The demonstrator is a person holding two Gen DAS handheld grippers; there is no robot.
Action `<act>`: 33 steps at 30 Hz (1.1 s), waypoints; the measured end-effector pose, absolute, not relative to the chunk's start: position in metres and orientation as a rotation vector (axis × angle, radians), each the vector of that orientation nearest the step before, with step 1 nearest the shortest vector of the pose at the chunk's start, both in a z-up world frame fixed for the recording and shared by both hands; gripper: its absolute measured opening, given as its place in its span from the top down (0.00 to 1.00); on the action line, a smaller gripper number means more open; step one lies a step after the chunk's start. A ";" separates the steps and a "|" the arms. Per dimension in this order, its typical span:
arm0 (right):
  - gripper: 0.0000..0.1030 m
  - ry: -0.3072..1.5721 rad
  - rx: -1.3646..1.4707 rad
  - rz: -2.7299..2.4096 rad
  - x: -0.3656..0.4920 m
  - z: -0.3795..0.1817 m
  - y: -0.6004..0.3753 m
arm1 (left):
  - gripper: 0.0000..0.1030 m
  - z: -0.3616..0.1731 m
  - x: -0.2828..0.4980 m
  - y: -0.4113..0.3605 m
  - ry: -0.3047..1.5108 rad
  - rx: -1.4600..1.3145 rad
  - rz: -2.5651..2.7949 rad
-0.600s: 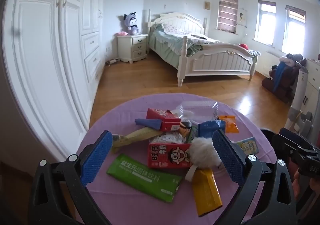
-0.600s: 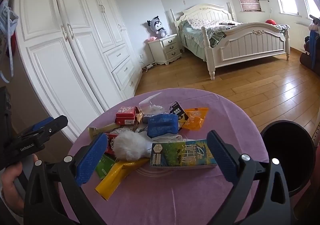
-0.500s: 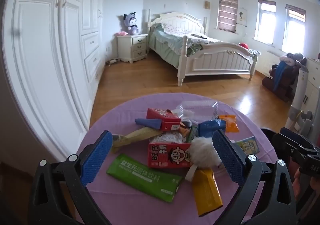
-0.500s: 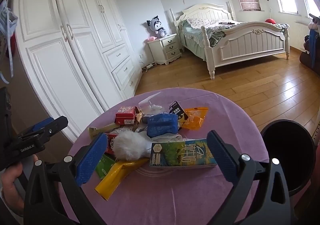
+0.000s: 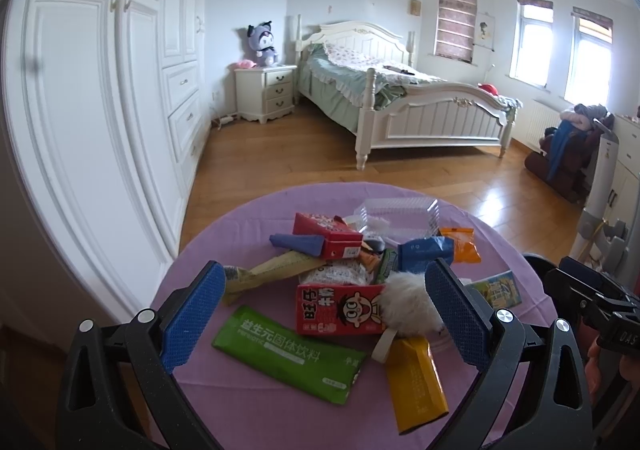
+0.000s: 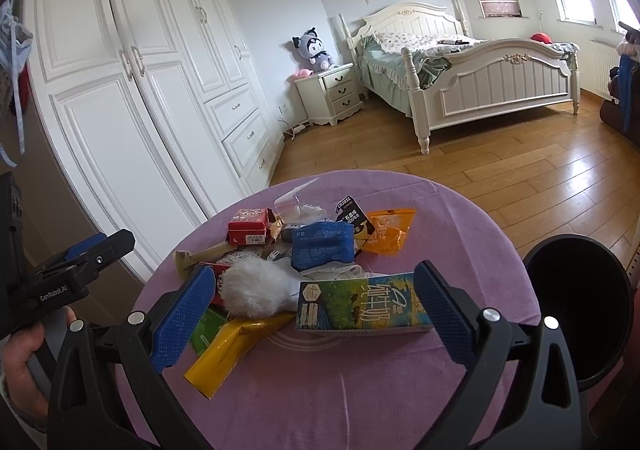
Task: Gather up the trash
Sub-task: 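Move both tools over the trash pile on the purple table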
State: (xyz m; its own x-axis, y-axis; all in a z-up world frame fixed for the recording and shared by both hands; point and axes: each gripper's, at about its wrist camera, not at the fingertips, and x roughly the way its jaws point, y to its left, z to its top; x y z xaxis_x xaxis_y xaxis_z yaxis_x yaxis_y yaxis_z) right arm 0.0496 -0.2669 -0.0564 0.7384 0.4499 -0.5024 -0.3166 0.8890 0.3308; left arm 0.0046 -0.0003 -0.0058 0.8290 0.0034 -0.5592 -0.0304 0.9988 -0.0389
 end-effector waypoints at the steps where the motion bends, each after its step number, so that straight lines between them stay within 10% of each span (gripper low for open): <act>1: 0.05 0.608 0.230 0.425 0.050 -0.057 -0.267 | 0.04 -0.006 0.005 0.000 0.597 -0.047 0.017; 33: 0.05 0.683 0.189 0.419 0.082 -0.076 -0.266 | 0.04 -0.026 0.037 0.005 0.655 -0.069 -0.004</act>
